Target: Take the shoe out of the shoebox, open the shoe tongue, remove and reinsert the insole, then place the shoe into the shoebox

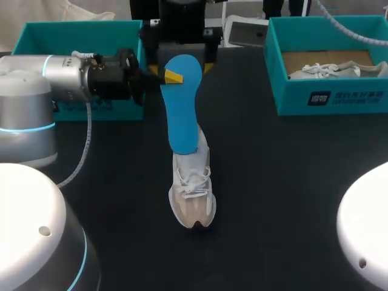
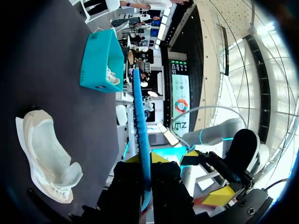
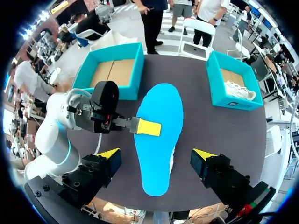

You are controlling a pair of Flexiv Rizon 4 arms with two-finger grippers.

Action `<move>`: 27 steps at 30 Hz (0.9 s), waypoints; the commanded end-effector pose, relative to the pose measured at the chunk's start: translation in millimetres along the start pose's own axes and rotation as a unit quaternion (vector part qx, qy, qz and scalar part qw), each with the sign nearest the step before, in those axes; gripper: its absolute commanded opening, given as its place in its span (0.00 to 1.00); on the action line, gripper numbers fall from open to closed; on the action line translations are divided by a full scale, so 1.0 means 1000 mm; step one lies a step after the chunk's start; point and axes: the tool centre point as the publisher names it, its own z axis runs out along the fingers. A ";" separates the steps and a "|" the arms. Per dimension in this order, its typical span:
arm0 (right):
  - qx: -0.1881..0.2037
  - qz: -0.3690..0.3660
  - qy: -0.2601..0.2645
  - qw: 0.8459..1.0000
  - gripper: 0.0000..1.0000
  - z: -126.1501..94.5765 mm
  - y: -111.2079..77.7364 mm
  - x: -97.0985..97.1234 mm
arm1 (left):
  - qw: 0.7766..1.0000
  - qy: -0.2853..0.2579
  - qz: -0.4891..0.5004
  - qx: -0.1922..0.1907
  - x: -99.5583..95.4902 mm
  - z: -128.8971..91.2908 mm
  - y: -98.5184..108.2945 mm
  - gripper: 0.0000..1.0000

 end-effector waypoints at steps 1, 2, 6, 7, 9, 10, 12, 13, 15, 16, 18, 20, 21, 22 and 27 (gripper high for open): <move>0.000 0.002 -0.028 1.000 1.00 -0.005 -0.002 0.003 | 1.000 0.000 0.000 0.000 -0.001 0.000 0.000 0.00; 0.001 0.003 -0.027 1.000 1.00 -0.006 -0.003 0.003 | 1.000 0.000 0.000 0.000 -0.001 0.000 0.000 0.00; -0.004 0.007 -0.028 1.000 1.00 -0.011 -0.006 0.003 | 1.000 0.000 0.000 0.000 -0.001 0.000 0.000 0.00; 0.002 0.009 -0.033 0.999 1.00 -0.012 -0.006 0.003 | 1.000 0.000 0.000 0.000 -0.001 0.000 0.000 0.00; 0.004 0.006 -0.039 0.999 1.00 -0.012 -0.005 0.003 | 1.000 0.000 0.000 0.000 -0.001 0.000 0.000 0.00; 0.004 0.006 -0.039 0.999 1.00 -0.012 -0.005 0.003 | 1.000 0.000 0.000 0.000 -0.001 0.000 0.000 0.00; 0.004 0.006 -0.039 0.999 1.00 -0.012 -0.005 0.003 | 1.000 0.000 0.000 0.000 -0.001 0.000 0.000 0.00; 0.004 0.006 -0.039 0.999 1.00 -0.012 -0.005 0.003 | 1.000 0.000 0.000 0.000 -0.001 0.000 0.000 0.00; 0.004 0.006 -0.039 0.999 1.00 -0.012 -0.005 0.003 | 1.000 0.000 0.000 0.000 -0.001 0.000 0.000 0.00; 0.004 0.006 -0.039 0.999 1.00 -0.012 -0.005 0.003 | 1.000 0.000 0.000 0.000 -0.001 0.000 0.000 0.00; 0.004 0.006 -0.039 0.999 1.00 -0.012 -0.005 0.003 | 1.000 0.000 0.000 0.000 -0.001 0.000 0.000 0.00; 0.004 0.006 -0.039 0.999 1.00 -0.012 -0.005 0.003 | 1.000 0.000 0.000 0.000 -0.001 0.000 0.000 0.00; 0.004 0.006 -0.039 0.999 1.00 -0.012 -0.005 0.003 | 1.000 0.000 0.000 0.000 -0.001 0.000 0.000 0.00; 0.004 0.006 -0.039 0.999 1.00 -0.012 -0.005 0.003 | 1.000 0.000 0.000 0.000 -0.001 0.000 0.000 0.00; -0.001 0.014 -0.004 1.000 1.00 -0.013 -0.010 -0.010 | 1.000 0.000 0.000 0.000 -0.001 0.000 0.000 0.00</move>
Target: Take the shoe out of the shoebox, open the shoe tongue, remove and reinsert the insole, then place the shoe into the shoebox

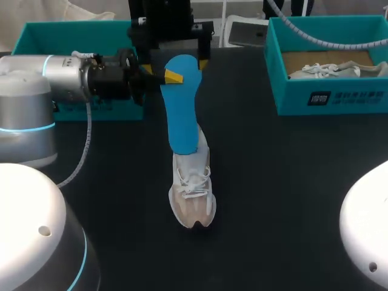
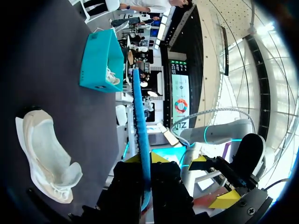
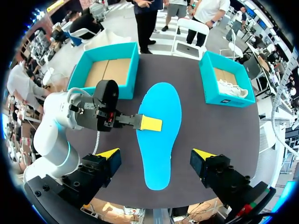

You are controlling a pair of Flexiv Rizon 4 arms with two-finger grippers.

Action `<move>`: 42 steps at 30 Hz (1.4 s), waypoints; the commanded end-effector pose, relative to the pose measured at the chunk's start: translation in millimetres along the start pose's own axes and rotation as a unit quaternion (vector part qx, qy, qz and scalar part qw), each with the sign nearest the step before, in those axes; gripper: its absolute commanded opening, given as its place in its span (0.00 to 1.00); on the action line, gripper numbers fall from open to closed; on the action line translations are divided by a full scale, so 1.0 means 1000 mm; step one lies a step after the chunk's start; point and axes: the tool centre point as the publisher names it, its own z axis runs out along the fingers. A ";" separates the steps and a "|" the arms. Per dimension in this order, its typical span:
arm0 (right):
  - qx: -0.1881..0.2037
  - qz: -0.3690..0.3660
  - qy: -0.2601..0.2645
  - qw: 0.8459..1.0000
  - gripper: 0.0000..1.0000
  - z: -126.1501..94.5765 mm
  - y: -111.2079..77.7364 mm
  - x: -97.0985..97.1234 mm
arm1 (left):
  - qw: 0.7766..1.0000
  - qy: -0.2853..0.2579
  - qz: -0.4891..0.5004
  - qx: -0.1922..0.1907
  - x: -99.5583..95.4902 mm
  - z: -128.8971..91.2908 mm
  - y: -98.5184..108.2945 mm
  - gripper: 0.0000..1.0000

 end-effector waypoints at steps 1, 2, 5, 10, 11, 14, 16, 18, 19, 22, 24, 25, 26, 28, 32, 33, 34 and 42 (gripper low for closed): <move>-0.006 0.004 0.033 0.999 1.00 0.002 -0.005 -0.019 | 1.000 0.000 0.000 0.000 -0.001 0.000 0.000 0.00; -0.005 0.006 0.047 0.999 1.00 0.002 -0.006 -0.024 | 1.000 0.000 0.000 0.000 -0.001 0.000 0.000 0.00; -0.009 0.011 0.079 0.997 1.00 0.003 -0.007 -0.031 | 1.000 0.000 0.000 0.000 -0.001 0.000 0.000 0.00; -0.010 0.015 0.145 0.989 1.00 0.006 -0.010 -0.042 | 1.000 0.000 0.000 0.000 -0.001 0.000 0.000 0.00; -0.008 0.017 0.158 0.987 1.00 0.007 -0.010 -0.045 | 1.000 0.000 0.000 0.000 -0.001 0.000 0.000 0.00; -0.025 0.031 0.194 0.980 1.00 0.009 -0.011 -0.051 | 1.000 0.000 0.000 0.000 -0.001 0.000 0.000 0.00; -0.034 0.036 0.215 0.975 1.00 0.008 -0.012 -0.055 | 1.000 0.000 0.000 0.000 -0.001 0.000 0.000 0.00; -0.033 0.041 0.229 0.972 1.00 0.008 -0.013 -0.058 | 1.000 0.000 0.000 0.000 -0.001 0.000 0.000 0.00; -0.027 0.040 0.237 0.970 1.00 0.007 -0.013 -0.060 | 1.000 0.000 0.000 0.000 -0.001 0.000 0.000 0.00; -0.014 0.039 0.249 0.968 1.00 0.007 -0.014 -0.063 | 1.000 0.000 0.000 0.000 -0.001 0.000 0.000 0.00; -0.012 0.035 0.264 0.964 1.00 0.005 -0.014 -0.065 | 1.000 0.000 0.000 0.000 -0.001 0.000 0.000 0.00; -0.015 0.035 0.269 0.962 1.00 0.004 -0.014 -0.066 | 1.000 0.000 0.000 0.000 -0.001 0.000 0.000 0.00; -0.014 0.034 0.274 0.961 1.00 0.004 -0.014 -0.068 | 1.000 0.000 0.000 0.000 -0.001 0.000 0.000 0.00; -0.015 0.036 0.281 0.959 1.00 0.004 -0.013 -0.071 | 1.000 0.000 0.000 0.000 -0.001 0.000 0.000 0.00; -0.018 0.039 0.326 0.944 1.00 0.006 -0.012 -0.073 | 1.000 0.000 0.000 0.000 -0.001 0.000 0.000 0.00; -0.019 0.050 0.335 0.941 1.00 0.008 -0.012 -0.074 | 1.000 0.000 0.000 0.000 -0.001 0.000 0.000 0.00; -0.020 0.053 0.347 0.936 1.00 0.009 -0.012 -0.075 | 1.000 0.000 0.000 0.000 -0.001 0.000 0.000 0.00; -0.020 0.053 0.347 0.936 1.00 0.009 -0.012 -0.075 | 1.000 0.000 0.000 0.000 -0.001 0.000 0.000 0.00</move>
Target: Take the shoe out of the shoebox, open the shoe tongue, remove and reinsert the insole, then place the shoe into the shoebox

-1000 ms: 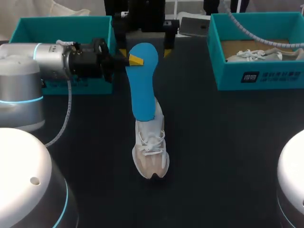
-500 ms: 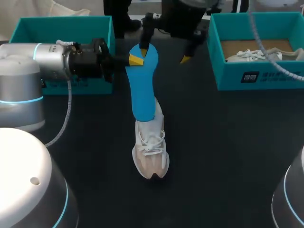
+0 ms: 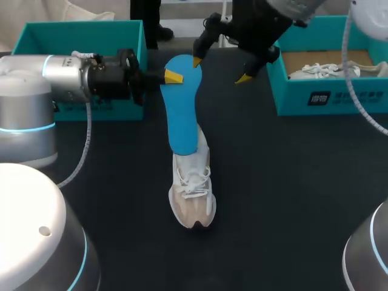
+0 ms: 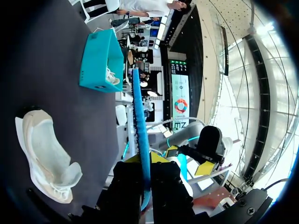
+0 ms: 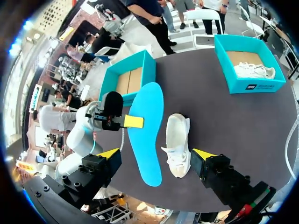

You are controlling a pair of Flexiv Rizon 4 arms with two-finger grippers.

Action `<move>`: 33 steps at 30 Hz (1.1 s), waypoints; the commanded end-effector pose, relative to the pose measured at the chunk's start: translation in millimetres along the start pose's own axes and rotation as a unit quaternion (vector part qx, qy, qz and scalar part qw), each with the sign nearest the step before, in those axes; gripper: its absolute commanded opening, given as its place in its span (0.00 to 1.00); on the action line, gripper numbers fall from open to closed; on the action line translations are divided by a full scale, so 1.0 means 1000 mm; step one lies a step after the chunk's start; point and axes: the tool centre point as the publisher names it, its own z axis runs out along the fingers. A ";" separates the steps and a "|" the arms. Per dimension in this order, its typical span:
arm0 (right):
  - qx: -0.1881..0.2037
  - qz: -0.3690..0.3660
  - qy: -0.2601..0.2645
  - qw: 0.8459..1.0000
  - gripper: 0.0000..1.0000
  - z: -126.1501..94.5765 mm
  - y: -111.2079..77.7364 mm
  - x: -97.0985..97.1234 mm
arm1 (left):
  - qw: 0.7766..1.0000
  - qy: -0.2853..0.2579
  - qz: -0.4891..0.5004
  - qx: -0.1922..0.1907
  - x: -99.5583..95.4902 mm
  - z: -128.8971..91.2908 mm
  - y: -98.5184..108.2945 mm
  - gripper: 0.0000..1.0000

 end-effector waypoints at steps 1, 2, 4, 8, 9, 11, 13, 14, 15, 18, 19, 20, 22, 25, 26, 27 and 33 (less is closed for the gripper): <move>-0.002 0.000 0.108 0.994 1.00 0.001 -0.002 -0.005 | 1.000 0.000 0.000 0.000 -0.001 0.000 0.000 0.00; -0.002 0.000 0.108 0.994 1.00 0.001 -0.002 -0.005 | 1.000 0.000 0.000 0.000 -0.001 0.000 0.000 0.00; -0.002 0.000 0.108 0.994 1.00 0.001 -0.002 -0.005 | 1.000 0.000 0.000 0.000 -0.001 0.000 0.000 0.00; -0.006 -0.005 0.133 0.991 1.00 0.004 -0.002 -0.009 | 1.000 0.000 0.000 0.000 -0.001 0.000 0.000 0.00; -0.003 -0.012 0.151 0.988 1.00 0.006 -0.002 -0.013 | 1.000 0.000 0.000 0.000 -0.001 0.000 0.000 0.00; -0.017 -0.018 0.175 0.984 1.00 0.004 0.001 -0.019 | 1.000 0.000 0.000 0.000 -0.001 0.000 0.000 0.00; -0.019 -0.025 0.208 0.978 1.00 0.003 0.006 -0.026 | 1.000 0.000 0.000 0.000 -0.001 0.000 0.000 0.00; -0.022 -0.025 0.224 0.974 1.00 0.002 0.008 -0.029 | 1.000 0.000 0.000 0.000 -0.001 0.000 0.000 0.00; -0.023 -0.028 0.247 0.968 1.00 0.002 0.010 -0.031 | 1.000 0.000 0.000 0.000 -0.001 0.000 0.000 0.00; -0.026 -0.028 0.283 0.958 1.00 0.003 0.015 -0.038 | 1.000 0.000 0.000 0.000 -0.001 0.000 0.000 0.00; -0.019 -0.030 0.300 0.953 1.00 0.004 0.016 -0.039 | 1.000 0.000 0.000 0.000 -0.001 0.000 0.000 0.00; -0.027 -0.028 0.318 0.947 1.00 0.005 0.018 -0.041 | 1.000 0.000 0.000 0.000 -0.001 0.000 0.000 0.00; -0.019 -0.033 0.346 0.938 1.00 0.008 0.022 -0.043 | 1.000 0.000 0.000 0.000 -0.001 0.000 0.000 0.00; -0.008 -0.035 0.376 0.926 1.00 0.015 0.027 -0.045 | 1.000 0.000 0.000 0.000 -0.001 0.000 0.000 0.00; -0.004 -0.036 0.390 0.920 1.00 0.018 0.028 -0.044 | 1.000 0.000 0.000 0.000 -0.001 0.000 0.000 0.00; -0.005 -0.036 0.401 0.915 1.00 0.021 0.029 -0.044 | 1.000 0.000 0.000 0.000 -0.001 0.000 0.000 0.00; 0.010 -0.029 0.430 0.902 1.00 0.035 0.031 -0.044 | 1.000 0.000 0.000 0.000 -0.001 0.000 0.000 0.00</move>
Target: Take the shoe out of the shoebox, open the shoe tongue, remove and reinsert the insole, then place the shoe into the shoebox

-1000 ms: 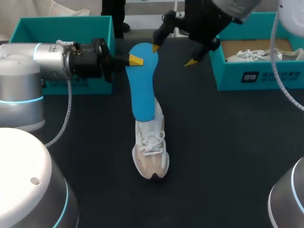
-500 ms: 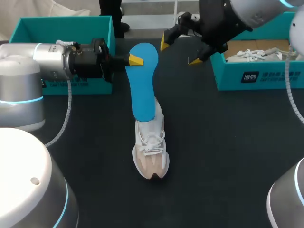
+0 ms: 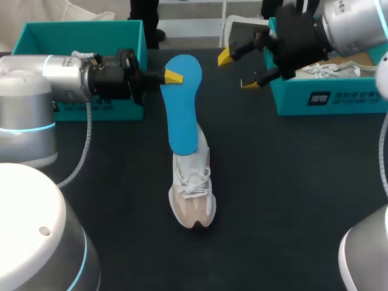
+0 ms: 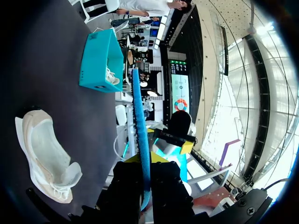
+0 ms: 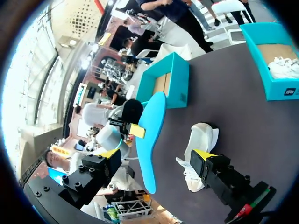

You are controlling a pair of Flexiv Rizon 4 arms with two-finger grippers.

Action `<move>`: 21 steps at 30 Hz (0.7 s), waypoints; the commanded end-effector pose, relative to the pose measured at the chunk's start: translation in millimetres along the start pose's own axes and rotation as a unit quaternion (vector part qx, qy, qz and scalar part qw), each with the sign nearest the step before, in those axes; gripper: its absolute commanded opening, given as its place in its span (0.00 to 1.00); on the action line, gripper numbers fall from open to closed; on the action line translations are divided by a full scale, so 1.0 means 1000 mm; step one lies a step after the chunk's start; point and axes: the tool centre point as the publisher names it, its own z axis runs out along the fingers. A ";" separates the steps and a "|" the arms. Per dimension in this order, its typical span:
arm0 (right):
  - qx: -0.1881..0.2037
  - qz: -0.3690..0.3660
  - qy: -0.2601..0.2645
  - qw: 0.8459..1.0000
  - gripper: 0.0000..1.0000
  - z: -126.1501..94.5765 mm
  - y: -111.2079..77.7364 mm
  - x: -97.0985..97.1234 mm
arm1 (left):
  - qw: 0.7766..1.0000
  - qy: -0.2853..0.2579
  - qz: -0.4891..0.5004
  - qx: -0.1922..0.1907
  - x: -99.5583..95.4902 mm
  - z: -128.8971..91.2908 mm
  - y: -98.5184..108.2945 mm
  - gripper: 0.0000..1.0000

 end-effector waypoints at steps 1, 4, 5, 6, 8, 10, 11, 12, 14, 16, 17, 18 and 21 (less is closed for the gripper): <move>0.004 0.004 0.197 0.980 1.00 0.015 0.002 -0.007 | 1.000 0.000 0.000 0.000 -0.001 0.000 0.000 0.00; 0.007 0.009 0.206 0.978 1.00 0.017 0.002 -0.008 | 1.000 0.000 0.000 0.000 -0.001 0.000 0.000 0.00; 0.008 0.009 0.207 0.978 1.00 0.017 0.001 -0.008 | 1.000 0.000 0.000 0.000 -0.001 0.000 0.000 0.00; 0.010 0.009 0.207 0.978 1.00 0.017 0.001 -0.008 | 1.000 0.000 0.000 0.000 -0.001 0.000 0.000 0.00; 0.010 0.012 0.208 0.978 1.00 0.016 0.000 -0.009 | 1.000 0.000 0.000 0.000 -0.001 0.000 0.000 0.00; 0.013 0.014 0.204 0.979 1.00 0.014 -0.001 -0.011 | 1.000 0.000 0.000 0.000 -0.001 0.000 0.000 0.00; 0.014 0.017 0.202 0.979 1.00 0.013 -0.002 -0.012 | 1.000 0.000 0.000 0.000 -0.001 0.000 0.000 0.00; 0.016 0.018 0.201 0.979 1.00 0.012 -0.002 -0.012 | 1.000 0.000 0.000 0.000 -0.001 0.000 0.000 0.00; 0.021 0.023 0.197 0.980 1.00 0.010 -0.003 -0.014 | 1.000 0.000 0.000 0.000 -0.001 0.000 0.000 0.00; 0.032 0.028 0.188 0.981 1.00 0.010 -0.005 -0.018 | 1.000 0.000 0.000 0.000 -0.001 0.000 0.000 0.00; 0.034 0.031 0.188 0.981 1.00 0.010 -0.006 -0.021 | 1.000 0.000 0.000 0.000 -0.001 0.000 0.000 0.00; 0.036 0.034 0.188 0.981 1.00 0.011 -0.007 -0.024 | 1.000 0.000 0.000 0.000 -0.001 0.000 0.000 0.00; 0.043 0.044 0.184 0.981 1.00 0.011 -0.008 -0.031 | 1.000 0.000 0.000 0.000 -0.001 0.000 0.000 0.00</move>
